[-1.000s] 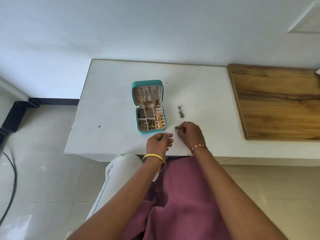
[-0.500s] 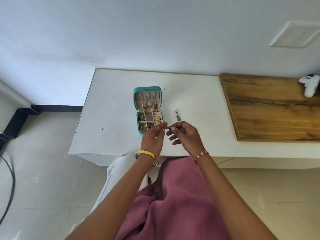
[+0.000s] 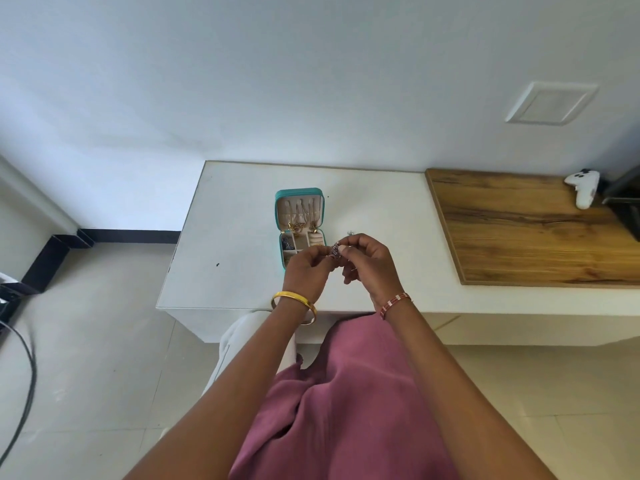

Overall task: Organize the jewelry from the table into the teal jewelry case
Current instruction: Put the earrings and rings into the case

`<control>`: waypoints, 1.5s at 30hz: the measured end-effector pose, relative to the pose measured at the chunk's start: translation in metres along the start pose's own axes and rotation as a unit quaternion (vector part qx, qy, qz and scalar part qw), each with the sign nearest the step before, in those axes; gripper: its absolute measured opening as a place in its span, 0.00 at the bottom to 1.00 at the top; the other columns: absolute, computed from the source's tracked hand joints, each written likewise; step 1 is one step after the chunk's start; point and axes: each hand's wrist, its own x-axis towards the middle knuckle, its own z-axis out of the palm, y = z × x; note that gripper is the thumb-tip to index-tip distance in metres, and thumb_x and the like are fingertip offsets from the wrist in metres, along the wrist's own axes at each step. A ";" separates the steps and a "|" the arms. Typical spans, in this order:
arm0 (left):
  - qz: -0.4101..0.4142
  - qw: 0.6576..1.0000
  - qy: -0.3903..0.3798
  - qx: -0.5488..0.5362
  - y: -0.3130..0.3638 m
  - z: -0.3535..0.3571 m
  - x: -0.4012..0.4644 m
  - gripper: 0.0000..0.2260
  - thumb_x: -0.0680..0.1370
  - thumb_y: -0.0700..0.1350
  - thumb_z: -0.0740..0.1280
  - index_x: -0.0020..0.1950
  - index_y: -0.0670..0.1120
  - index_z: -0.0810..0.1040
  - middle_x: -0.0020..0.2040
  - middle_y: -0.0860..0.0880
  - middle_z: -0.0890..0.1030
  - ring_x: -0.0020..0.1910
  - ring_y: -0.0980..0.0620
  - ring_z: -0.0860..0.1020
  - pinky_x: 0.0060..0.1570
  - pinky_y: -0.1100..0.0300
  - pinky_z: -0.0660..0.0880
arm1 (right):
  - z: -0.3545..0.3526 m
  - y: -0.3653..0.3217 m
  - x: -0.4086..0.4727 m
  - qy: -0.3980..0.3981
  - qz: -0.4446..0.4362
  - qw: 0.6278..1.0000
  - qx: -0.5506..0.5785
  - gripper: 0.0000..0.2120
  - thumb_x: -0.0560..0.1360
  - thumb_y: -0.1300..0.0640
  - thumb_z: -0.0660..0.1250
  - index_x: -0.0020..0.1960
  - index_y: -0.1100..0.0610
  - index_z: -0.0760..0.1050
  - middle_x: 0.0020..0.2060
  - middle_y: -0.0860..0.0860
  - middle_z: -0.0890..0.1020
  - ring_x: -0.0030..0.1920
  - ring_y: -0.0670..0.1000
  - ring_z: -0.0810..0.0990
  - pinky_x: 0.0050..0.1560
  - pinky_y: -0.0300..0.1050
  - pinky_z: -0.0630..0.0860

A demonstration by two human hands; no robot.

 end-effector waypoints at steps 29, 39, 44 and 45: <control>-0.026 0.987 -0.026 -0.153 0.019 -0.024 -0.038 0.13 0.80 0.40 0.54 0.38 0.43 0.73 0.23 0.50 0.78 0.23 0.53 0.78 0.38 0.58 0.78 | 0.004 -0.050 -0.054 -0.025 -0.002 0.999 0.032 0.06 0.74 0.68 0.63 0.40 0.63 0.77 0.25 0.55 0.77 0.23 0.48 0.73 0.26 0.38 0.74; -0.028 0.985 -0.109 -0.130 0.021 -0.033 -0.043 0.07 0.79 0.41 0.59 0.43 0.46 0.74 0.23 0.51 0.78 0.19 0.56 0.72 0.27 0.65 0.73 | 0.002 -0.055 -0.058 -0.027 -0.041 0.999 -0.023 0.12 0.70 0.74 0.61 0.36 0.60 0.78 0.34 0.59 0.79 0.30 0.51 0.75 0.35 0.41 0.78; -0.019 0.984 -0.110 -0.140 0.022 -0.032 -0.047 0.09 0.80 0.44 0.56 0.46 0.48 0.75 0.27 0.51 0.81 0.23 0.55 0.78 0.39 0.59 0.75 | 0.001 -0.055 -0.059 -0.017 -0.064 0.996 -0.065 0.11 0.70 0.73 0.62 0.36 0.60 0.78 0.32 0.55 0.79 0.30 0.50 0.75 0.35 0.40 0.77; -0.017 0.986 -0.102 -0.134 0.022 -0.032 -0.048 0.09 0.80 0.45 0.57 0.44 0.49 0.75 0.30 0.51 0.81 0.24 0.56 0.79 0.39 0.59 0.75 | 0.001 -0.055 -0.059 -0.013 -0.071 0.994 -0.083 0.11 0.70 0.72 0.63 0.37 0.59 0.78 0.33 0.54 0.80 0.31 0.49 0.76 0.36 0.40 0.78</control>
